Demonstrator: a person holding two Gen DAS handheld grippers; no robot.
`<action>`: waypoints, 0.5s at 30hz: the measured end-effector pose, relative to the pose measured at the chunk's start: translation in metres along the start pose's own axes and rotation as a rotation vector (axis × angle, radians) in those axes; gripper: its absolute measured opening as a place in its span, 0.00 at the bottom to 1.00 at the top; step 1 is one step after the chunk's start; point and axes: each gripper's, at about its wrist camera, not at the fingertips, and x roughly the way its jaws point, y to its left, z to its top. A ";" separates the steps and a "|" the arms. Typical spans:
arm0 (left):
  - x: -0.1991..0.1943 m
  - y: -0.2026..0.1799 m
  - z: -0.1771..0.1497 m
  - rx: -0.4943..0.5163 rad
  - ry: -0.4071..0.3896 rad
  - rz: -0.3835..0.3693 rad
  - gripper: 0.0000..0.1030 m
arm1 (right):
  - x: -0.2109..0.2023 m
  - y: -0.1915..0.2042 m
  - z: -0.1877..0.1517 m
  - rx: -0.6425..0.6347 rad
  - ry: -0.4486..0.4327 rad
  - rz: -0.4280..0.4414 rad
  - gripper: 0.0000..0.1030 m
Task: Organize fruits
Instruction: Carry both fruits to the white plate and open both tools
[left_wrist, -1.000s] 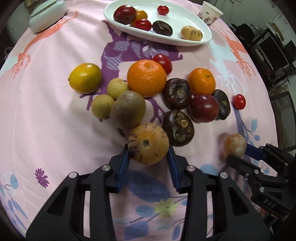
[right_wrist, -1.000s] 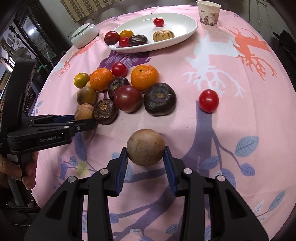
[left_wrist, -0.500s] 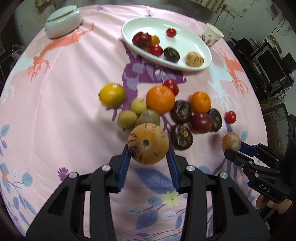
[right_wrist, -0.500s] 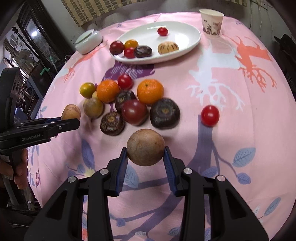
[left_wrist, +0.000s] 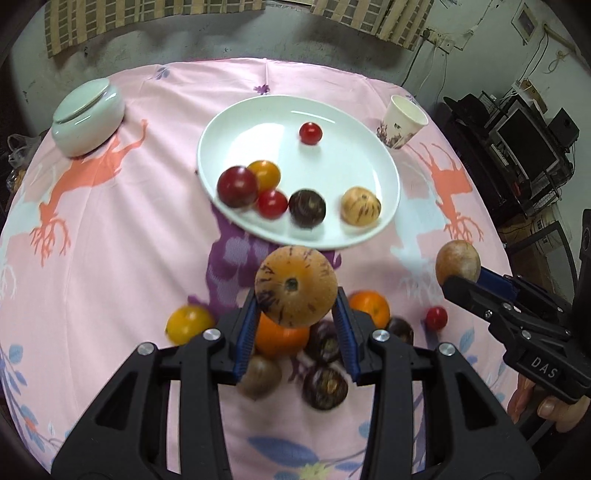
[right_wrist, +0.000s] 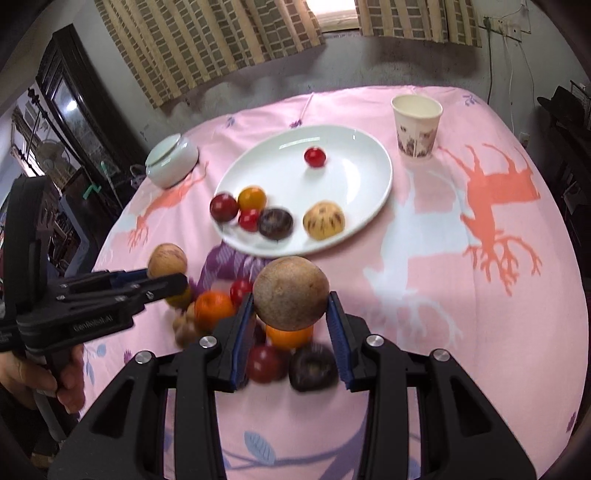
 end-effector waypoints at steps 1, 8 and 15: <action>0.004 -0.002 0.007 0.007 -0.005 0.007 0.39 | 0.004 -0.001 0.007 0.004 -0.008 0.004 0.38; 0.033 -0.005 0.033 0.044 0.008 0.041 0.39 | 0.045 -0.007 0.041 0.024 0.012 0.000 0.38; 0.063 0.001 0.047 0.018 0.041 0.046 0.39 | 0.076 -0.012 0.062 0.037 0.019 -0.028 0.38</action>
